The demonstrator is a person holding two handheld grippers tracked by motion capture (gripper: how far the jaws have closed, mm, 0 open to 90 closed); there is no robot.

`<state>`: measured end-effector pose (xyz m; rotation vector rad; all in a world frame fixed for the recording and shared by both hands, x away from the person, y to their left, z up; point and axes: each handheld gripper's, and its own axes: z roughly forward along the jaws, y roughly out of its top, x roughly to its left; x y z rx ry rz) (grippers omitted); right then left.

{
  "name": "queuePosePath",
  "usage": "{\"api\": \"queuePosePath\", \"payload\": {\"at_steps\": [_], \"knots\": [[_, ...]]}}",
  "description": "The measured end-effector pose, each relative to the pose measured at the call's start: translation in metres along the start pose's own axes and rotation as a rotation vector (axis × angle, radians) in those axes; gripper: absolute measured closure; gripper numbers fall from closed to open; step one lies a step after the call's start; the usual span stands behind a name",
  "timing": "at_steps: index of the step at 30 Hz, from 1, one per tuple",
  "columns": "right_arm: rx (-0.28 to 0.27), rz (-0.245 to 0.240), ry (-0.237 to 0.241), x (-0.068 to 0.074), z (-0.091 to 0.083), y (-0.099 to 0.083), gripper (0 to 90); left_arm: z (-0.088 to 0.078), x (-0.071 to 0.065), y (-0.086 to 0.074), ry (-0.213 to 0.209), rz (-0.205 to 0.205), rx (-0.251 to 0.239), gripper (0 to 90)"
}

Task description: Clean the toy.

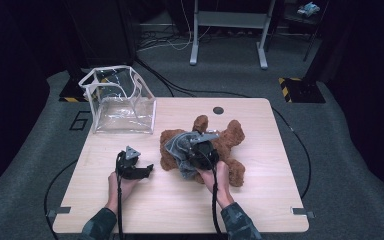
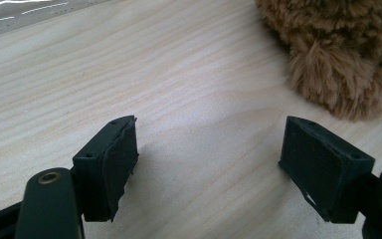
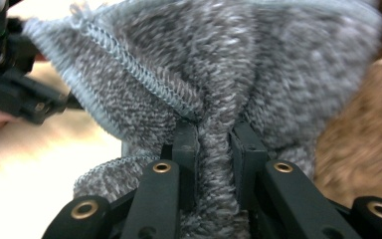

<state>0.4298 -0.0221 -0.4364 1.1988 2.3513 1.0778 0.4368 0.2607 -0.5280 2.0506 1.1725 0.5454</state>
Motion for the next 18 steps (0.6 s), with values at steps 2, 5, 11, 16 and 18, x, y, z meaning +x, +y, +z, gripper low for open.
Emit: {"api": "queuePosePath", "payload": {"at_steps": [2, 5, 11, 16, 18], "knots": [[0.027, -0.003, 0.012, 0.005, 0.002, -0.005, 76.4, 0.0, 0.0, 0.0, -0.001, -0.001, 0.002, 22.1], [0.066, -0.029, 0.024, 0.013, 0.009, -0.012, 76.4, 0.0, -0.001, 0.0, 0.0, -0.008, -0.001, 22.2], [0.159, -0.046, 0.048, 0.022, 0.034, -0.025, 76.2, 0.0, -0.001, 0.0, -0.001, -0.007, -0.001, 22.2], [0.147, -0.051, 0.078, 0.022, 0.025, -0.02, 76.2, 0.0, -0.001, 0.0, -0.005, -0.007, 0.001, 22.1], [0.086, -0.04, 0.081, 0.02, 0.008, -0.01, 76.2, 0.0, -0.001, 0.0, -0.005, -0.007, 0.001, 22.0]]}}
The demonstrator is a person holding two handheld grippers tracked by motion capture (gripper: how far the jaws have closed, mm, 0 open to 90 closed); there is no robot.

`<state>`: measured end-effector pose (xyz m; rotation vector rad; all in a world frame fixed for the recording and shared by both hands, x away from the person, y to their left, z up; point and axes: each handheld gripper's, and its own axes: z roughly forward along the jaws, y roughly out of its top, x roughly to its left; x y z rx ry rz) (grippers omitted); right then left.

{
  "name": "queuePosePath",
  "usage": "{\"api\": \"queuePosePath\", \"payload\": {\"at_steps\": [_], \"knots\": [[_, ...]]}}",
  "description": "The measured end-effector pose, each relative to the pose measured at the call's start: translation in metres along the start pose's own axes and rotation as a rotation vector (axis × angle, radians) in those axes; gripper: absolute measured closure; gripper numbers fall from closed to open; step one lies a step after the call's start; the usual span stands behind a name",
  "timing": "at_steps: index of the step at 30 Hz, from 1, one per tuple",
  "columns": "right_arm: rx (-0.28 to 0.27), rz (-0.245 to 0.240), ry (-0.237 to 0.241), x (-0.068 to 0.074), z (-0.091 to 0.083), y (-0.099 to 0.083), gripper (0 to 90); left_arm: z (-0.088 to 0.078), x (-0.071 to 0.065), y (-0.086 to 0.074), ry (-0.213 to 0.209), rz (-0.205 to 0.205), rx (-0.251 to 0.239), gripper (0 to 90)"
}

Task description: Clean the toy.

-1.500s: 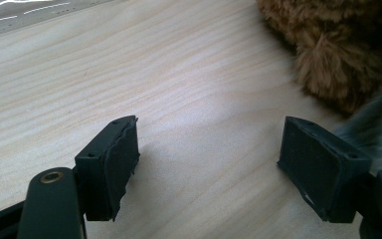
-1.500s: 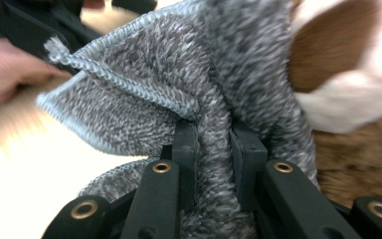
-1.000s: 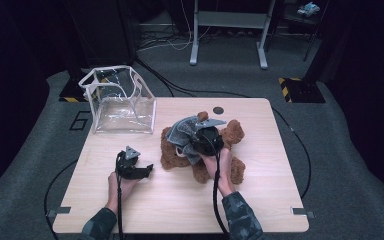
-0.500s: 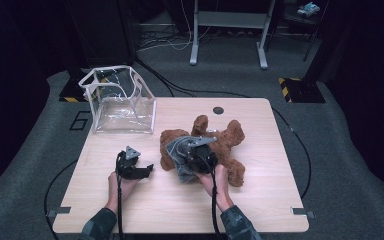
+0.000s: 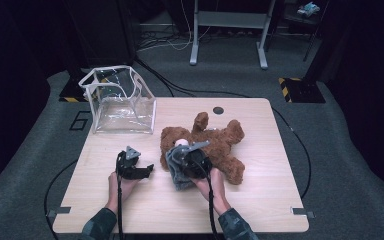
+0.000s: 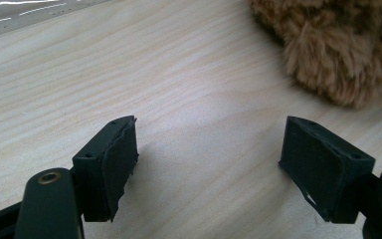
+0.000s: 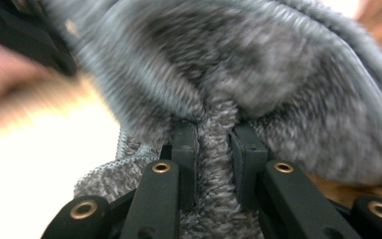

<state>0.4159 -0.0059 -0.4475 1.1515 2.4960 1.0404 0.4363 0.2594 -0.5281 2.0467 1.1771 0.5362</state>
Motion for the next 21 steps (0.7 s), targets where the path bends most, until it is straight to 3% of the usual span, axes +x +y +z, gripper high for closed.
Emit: {"api": "queuePosePath", "payload": {"at_steps": [4, 7, 9, 12, 16, 21], "knots": [[-0.121, -0.029, -0.057, -0.003, -0.033, 0.027, 76.1, 0.0, 0.0, 0.0, 0.002, 0.0, 0.0, 21.9], [-0.176, -0.049, -0.103, -0.006, -0.039, 0.048, 75.9, 0.001, 0.0, 0.0, 0.006, 0.0, -0.006, 21.9], [-0.18, -0.073, -0.13, -0.009, -0.033, 0.058, 75.8, 0.0, 0.0, 0.0, 0.002, 0.006, 0.001, 21.9], [-0.123, -0.036, -0.112, -0.007, -0.014, 0.065, 75.8, 0.0, 0.0, 0.0, -0.001, 0.005, 0.005, 21.8], [-0.082, -0.072, -0.086, 0.003, 0.002, 0.055, 76.1, 0.0, 0.0, 0.0, -0.006, 0.006, 0.004, 22.0], [-0.085, -0.064, -0.059, 0.013, -0.001, 0.038, 76.1, 0.0, 0.0, 0.0, -0.001, 0.011, -0.001, 21.8]]}}
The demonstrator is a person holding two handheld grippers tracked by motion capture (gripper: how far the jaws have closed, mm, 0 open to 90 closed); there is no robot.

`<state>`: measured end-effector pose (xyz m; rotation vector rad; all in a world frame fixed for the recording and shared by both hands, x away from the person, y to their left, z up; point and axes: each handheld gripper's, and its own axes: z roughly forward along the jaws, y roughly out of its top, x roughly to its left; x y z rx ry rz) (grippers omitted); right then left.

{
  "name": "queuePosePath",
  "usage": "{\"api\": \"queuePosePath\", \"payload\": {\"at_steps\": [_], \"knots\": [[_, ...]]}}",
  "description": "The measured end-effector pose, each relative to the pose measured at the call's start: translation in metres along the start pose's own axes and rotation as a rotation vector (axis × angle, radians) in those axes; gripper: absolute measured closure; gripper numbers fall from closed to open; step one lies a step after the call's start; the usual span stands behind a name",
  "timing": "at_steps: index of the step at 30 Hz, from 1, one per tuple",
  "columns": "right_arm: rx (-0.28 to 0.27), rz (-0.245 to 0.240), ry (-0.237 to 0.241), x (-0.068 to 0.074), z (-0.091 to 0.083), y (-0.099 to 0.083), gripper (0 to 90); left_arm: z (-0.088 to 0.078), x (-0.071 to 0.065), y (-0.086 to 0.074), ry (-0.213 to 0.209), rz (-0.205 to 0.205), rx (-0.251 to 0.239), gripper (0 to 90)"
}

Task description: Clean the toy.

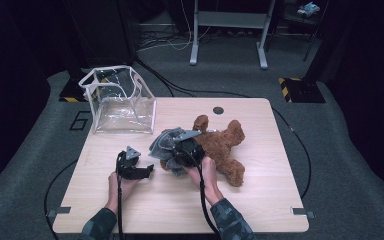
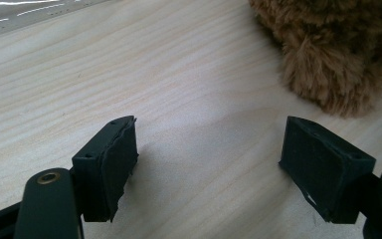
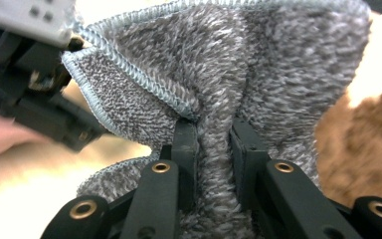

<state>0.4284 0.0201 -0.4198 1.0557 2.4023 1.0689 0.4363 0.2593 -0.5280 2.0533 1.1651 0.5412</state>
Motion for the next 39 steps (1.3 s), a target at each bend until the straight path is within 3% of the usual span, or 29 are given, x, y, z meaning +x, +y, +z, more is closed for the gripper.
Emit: {"api": "queuePosePath", "payload": {"at_steps": [2, 7, 8, 10, 14, 18, 21, 26, 29, 33, 37, 39], "knots": [[0.009, -0.013, 0.013, 0.002, 0.001, -0.008, 76.1, 0.0, -0.001, 0.0, 0.003, 0.007, -0.002, 21.6], [0.042, 0.007, 0.051, 0.002, 0.012, -0.028, 76.2, -0.001, -0.001, 0.0, -0.012, 0.012, -0.01, 20.9], [0.089, 0.023, 0.066, 0.003, 0.021, -0.041, 76.1, -0.001, -0.002, 0.001, -0.024, 0.016, -0.012, 21.0], [0.107, 0.041, 0.081, 0.002, 0.026, -0.05, 76.0, 0.0, -0.004, 0.001, -0.031, 0.022, -0.027, 21.0], [0.066, 0.075, 0.103, -0.004, 0.012, -0.053, 75.9, -0.003, -0.01, 0.006, -0.068, 0.057, -0.062, 21.7], [-0.004, 0.082, 0.064, -0.017, -0.017, -0.042, 75.9, 0.002, -0.022, 0.011, -0.124, 0.077, -0.078, 24.2], [-0.046, 0.109, 0.015, -0.032, -0.038, -0.033, 75.8, 0.008, -0.031, 0.015, -0.124, 0.112, -0.076, 24.9], [-0.063, 0.105, -0.141, -0.054, -0.058, -0.015, 75.0, 0.017, -0.036, 0.023, -0.145, 0.101, -0.068, 25.9], [-0.027, 0.087, -0.196, -0.062, -0.054, -0.004, 74.7, 0.023, -0.04, 0.028, -0.144, 0.094, -0.072, 29.8], [0.036, 0.091, -0.205, -0.069, -0.035, 0.001, 74.3, 0.031, -0.045, 0.03, -0.15, 0.095, -0.045, 38.0], [0.043, 0.08, -0.2, -0.071, -0.021, -0.001, 71.9, 0.033, -0.048, 0.031, -0.146, 0.115, -0.035, 48.5], [0.038, 0.08, -0.204, -0.069, -0.02, -0.001, 68.3, 0.033, -0.048, 0.031, -0.161, 0.104, -0.045, 56.1]]}}
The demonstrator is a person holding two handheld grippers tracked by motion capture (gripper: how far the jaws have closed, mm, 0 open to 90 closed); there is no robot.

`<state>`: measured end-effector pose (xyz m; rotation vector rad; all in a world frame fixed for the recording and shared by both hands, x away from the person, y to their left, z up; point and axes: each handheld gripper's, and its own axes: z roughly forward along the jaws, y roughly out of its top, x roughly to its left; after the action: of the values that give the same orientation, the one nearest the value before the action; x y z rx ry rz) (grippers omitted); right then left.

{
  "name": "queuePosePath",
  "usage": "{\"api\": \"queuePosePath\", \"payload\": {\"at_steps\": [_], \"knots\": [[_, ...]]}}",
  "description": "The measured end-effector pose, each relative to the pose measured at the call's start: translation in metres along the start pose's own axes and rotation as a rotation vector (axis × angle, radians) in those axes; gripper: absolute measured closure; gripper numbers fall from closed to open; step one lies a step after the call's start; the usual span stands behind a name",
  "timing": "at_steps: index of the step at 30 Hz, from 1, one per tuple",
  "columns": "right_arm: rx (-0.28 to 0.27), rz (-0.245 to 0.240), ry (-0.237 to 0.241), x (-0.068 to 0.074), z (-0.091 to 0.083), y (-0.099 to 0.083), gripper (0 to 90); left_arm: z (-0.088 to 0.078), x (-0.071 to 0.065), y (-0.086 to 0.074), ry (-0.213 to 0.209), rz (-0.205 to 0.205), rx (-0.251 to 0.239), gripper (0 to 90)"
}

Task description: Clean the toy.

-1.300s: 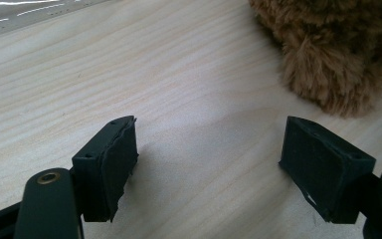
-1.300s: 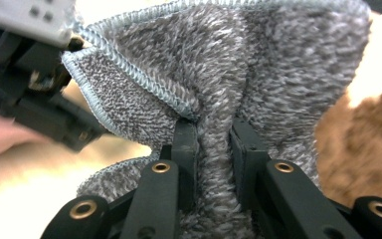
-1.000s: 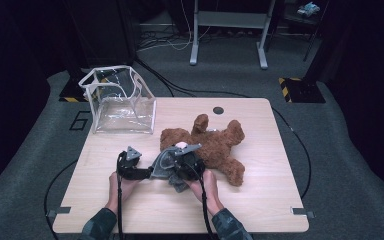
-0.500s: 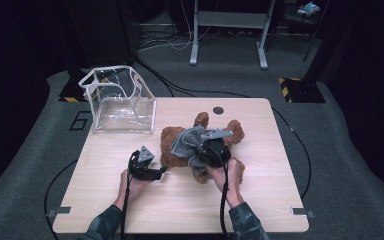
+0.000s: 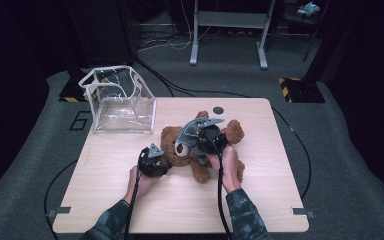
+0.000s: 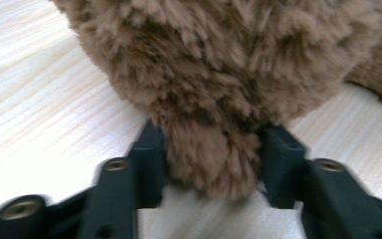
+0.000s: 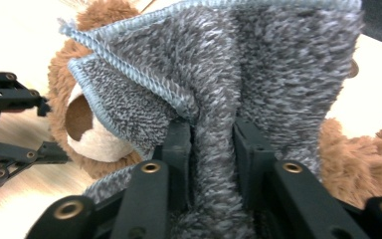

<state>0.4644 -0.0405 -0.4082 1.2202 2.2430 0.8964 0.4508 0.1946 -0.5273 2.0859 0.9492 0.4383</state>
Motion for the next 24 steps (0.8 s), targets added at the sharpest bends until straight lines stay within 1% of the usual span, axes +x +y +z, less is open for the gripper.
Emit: {"api": "queuePosePath", "payload": {"at_steps": [1, 3, 4, 5, 6, 8, 9, 10, 11, 12, 13, 15, 16, 17, 18, 19, 20, 21, 23, 24], "knots": [[-0.004, -0.01, 0.004, 0.0, 0.0, 0.0, 64.6, 0.0, 0.0, 0.0, 0.002, 0.0, 0.001, 59.4], [-0.001, -0.004, 0.006, 0.003, -0.001, 0.002, 55.1, -0.001, 0.002, 0.0, -0.002, -0.004, 0.004, 68.0], [-0.004, -0.008, 0.004, 0.003, -0.002, 0.003, 51.0, 0.0, 0.002, 0.0, 0.003, -0.007, -0.001, 70.5], [-0.019, -0.023, -0.002, 0.003, -0.001, 0.004, 47.9, 0.0, 0.002, 0.0, 0.002, -0.005, 0.001, 72.4], [-0.012, -0.022, -0.016, 0.004, -0.002, 0.006, 46.2, 0.0, 0.002, 0.0, 0.002, -0.003, 0.0, 74.0], [-0.005, -0.03, -0.045, 0.007, 0.0, 0.007, 45.9, 0.0, 0.002, 0.001, -0.003, 0.002, 0.006, 76.2], [-0.001, -0.046, -0.05, 0.006, 0.003, 0.008, 46.4, 0.0, 0.002, 0.0, -0.001, 0.0, 0.0, 77.0], [0.007, -0.058, -0.051, 0.005, 0.007, 0.008, 49.9, 0.0, 0.002, 0.001, -0.003, -0.001, 0.003, 77.7], [0.017, -0.062, -0.05, 0.005, 0.01, 0.007, 54.0, 0.0, 0.002, 0.0, 0.002, 0.003, -0.002, 78.6], [0.018, -0.054, -0.057, 0.006, 0.013, 0.006, 59.2, 0.0, 0.002, 0.0, 0.002, 0.003, -0.002, 79.1], [0.007, -0.059, -0.057, 0.004, 0.016, 0.004, 63.0, 0.0, 0.001, 0.001, 0.004, 0.005, 0.003, 79.3], [0.008, -0.049, -0.049, 0.004, 0.02, 0.001, 69.4, 0.0, 0.001, 0.001, 0.005, 0.007, 0.002, 80.2], [0.0, -0.061, -0.054, 0.004, 0.021, 0.0, 71.7, 0.0, 0.001, 0.0, 0.005, 0.007, -0.001, 80.5], [0.003, -0.073, -0.064, 0.004, 0.021, -0.001, 73.1, 0.0, 0.001, 0.0, 0.005, 0.007, -0.001, 80.8], [-0.001, -0.047, -0.069, 0.005, 0.02, -0.003, 74.2, 0.0, 0.0, 0.0, 0.005, -0.002, -0.004, 81.0], [-0.002, -0.06, -0.064, 0.001, 0.019, -0.003, 74.6, 0.0, -0.001, 0.0, 0.009, -0.001, 0.0, 81.2], [-0.011, -0.042, -0.063, 0.0, 0.018, -0.004, 74.8, -0.001, -0.001, 0.0, 0.009, 0.001, 0.003, 81.3], [-0.01, -0.043, -0.06, -0.003, 0.015, -0.006, 75.0, -0.001, -0.001, 0.0, 0.004, 0.004, 0.003, 81.4], [-0.011, -0.025, -0.062, -0.008, 0.01, -0.009, 75.0, -0.002, -0.001, -0.001, 0.005, 0.008, 0.009, 81.5], [-0.022, -0.019, -0.069, -0.01, 0.008, -0.011, 75.0, -0.002, -0.001, -0.001, 0.005, 0.007, 0.009, 81.5]]}}
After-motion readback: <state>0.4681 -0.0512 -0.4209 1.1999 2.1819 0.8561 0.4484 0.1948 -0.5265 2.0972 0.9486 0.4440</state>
